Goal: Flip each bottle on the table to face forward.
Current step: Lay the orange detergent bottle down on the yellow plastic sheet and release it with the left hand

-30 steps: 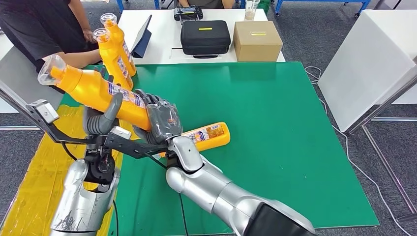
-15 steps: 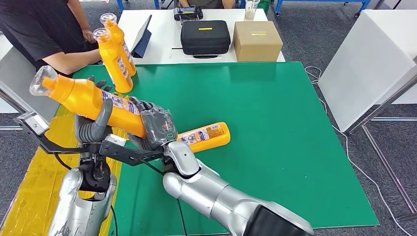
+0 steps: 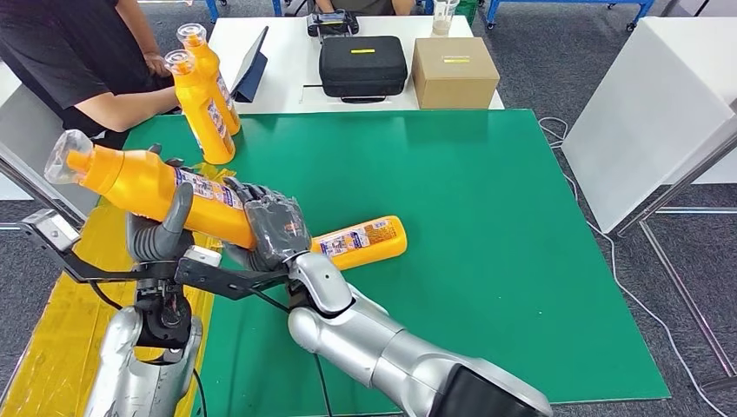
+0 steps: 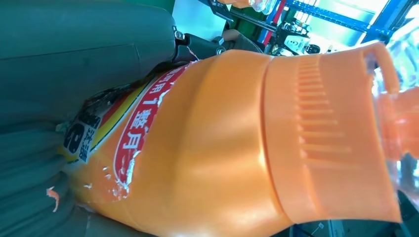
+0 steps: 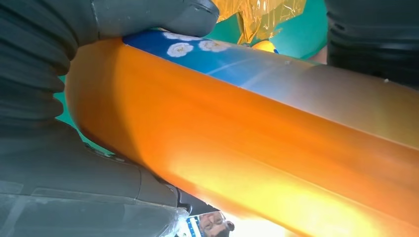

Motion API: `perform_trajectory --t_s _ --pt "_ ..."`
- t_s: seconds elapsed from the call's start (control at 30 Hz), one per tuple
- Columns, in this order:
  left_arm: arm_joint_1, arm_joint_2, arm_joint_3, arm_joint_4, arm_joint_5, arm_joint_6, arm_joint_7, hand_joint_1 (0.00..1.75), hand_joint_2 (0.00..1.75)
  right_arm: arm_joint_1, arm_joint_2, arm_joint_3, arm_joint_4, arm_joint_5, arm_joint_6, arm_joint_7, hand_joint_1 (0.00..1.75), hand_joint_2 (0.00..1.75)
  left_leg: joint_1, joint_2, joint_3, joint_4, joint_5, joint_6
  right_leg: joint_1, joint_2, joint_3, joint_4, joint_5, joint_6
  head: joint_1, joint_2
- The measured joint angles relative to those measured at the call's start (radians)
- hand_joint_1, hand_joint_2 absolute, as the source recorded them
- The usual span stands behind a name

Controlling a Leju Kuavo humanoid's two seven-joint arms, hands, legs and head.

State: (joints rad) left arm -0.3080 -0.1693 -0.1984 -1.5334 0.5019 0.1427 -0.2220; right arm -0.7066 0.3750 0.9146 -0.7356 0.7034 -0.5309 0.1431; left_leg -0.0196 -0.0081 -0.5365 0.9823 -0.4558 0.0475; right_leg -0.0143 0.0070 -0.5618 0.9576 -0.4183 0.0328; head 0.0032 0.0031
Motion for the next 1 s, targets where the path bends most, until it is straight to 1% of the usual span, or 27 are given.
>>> perform_trajectory --t_s 0.03,0.07,0.1,0.27,0.47,0.57,0.63,0.7,0.8,0.9,1.0 --pt "0.002 0.000 0.000 -0.002 -0.001 0.000 0.000 1.75 1.75 0.003 0.000 -0.013 0.000 0.012 0.005 -0.004 0.17 0.87 0.000 0.000 0.000 0.000 0.000 0.000 0.000 0.000 0.000 0.000 0.000 0.000 0.000 0.000" --pt "0.003 0.001 0.001 -0.005 -0.002 0.000 0.000 1.75 1.75 0.006 -0.001 -0.028 -0.002 0.025 0.015 -0.008 0.00 0.44 0.000 0.000 0.000 0.000 0.000 0.000 0.000 0.000 0.000 0.000 0.000 0.000 0.000 0.000" --pt "0.005 0.002 0.002 -0.008 -0.004 0.001 0.000 1.75 1.75 0.011 -0.002 -0.047 -0.006 0.037 0.031 -0.010 0.00 0.00 0.000 0.000 0.000 0.000 0.000 0.000 0.000 0.000 0.000 0.000 0.000 0.000 0.000 0.000" --pt "0.008 0.007 0.014 -0.031 -0.006 0.001 -0.003 1.75 1.75 0.060 -0.025 -0.172 -0.075 0.082 0.160 -0.011 0.00 0.00 0.000 -0.002 0.000 0.000 0.000 0.000 0.000 -0.001 0.000 0.000 0.000 0.000 0.000 0.000" --pt "0.010 0.008 0.034 -0.045 -0.006 0.004 -0.017 1.75 1.75 0.145 -0.070 -0.282 -0.225 0.133 0.210 -0.027 0.00 0.00 0.000 -0.001 0.000 0.000 0.000 0.000 0.000 -0.001 0.000 0.000 0.000 0.000 0.000 0.000" --pt "0.017 0.010 0.046 -0.046 -0.012 0.003 -0.026 1.75 1.75 0.185 -0.093 -0.314 -0.299 0.153 0.228 -0.028 0.00 0.00 0.000 -0.001 0.000 0.000 0.000 0.000 0.000 -0.001 0.000 0.000 0.000 0.000 0.000 0.000" --pt "0.021 0.011 0.052 -0.046 -0.054 0.020 -0.046 1.75 1.75 0.212 -0.106 -0.328 -0.342 0.171 0.240 -0.028 0.00 0.00 0.000 -0.001 0.000 0.000 0.000 0.000 0.000 -0.001 0.000 0.000 0.000 0.000 0.000 0.000" --pt "0.022 0.014 0.056 -0.046 -0.167 0.073 -0.082 1.75 1.75 0.242 -0.118 -0.342 -0.379 0.191 0.247 -0.027 0.00 0.00 0.000 -0.001 0.000 0.000 0.000 0.000 0.000 -0.001 0.000 0.000 0.000 0.000 0.000 0.000" --pt "0.020 0.021 0.066 -0.046 -0.391 0.181 -0.117 1.75 1.75 0.293 -0.137 -0.367 -0.444 0.215 0.259 -0.023 0.00 0.00 0.000 -0.002 0.000 0.000 0.000 0.000 0.000 -0.001 0.000 0.000 0.000 0.000 0.000 0.000" --pt "0.018 0.032 0.085 -0.045 -0.631 0.293 -0.130 1.75 1.75 0.342 -0.155 -0.391 -0.510 0.223 0.288 -0.023 0.00 0.00 0.000 -0.001 0.000 0.000 0.000 0.000 0.000 -0.001 0.000 0.000 0.000 0.000 0.000 0.000" --pt "0.010 0.054 0.106 -0.030 -0.893 0.406 -0.127 1.75 1.75 0.381 -0.172 -0.416 -0.573 0.201 0.326 -0.023 0.00 0.00 0.000 -0.001 0.000 0.000 0.000 0.000 0.000 -0.001 0.000 0.000 0.000 0.000 0.000 0.000"
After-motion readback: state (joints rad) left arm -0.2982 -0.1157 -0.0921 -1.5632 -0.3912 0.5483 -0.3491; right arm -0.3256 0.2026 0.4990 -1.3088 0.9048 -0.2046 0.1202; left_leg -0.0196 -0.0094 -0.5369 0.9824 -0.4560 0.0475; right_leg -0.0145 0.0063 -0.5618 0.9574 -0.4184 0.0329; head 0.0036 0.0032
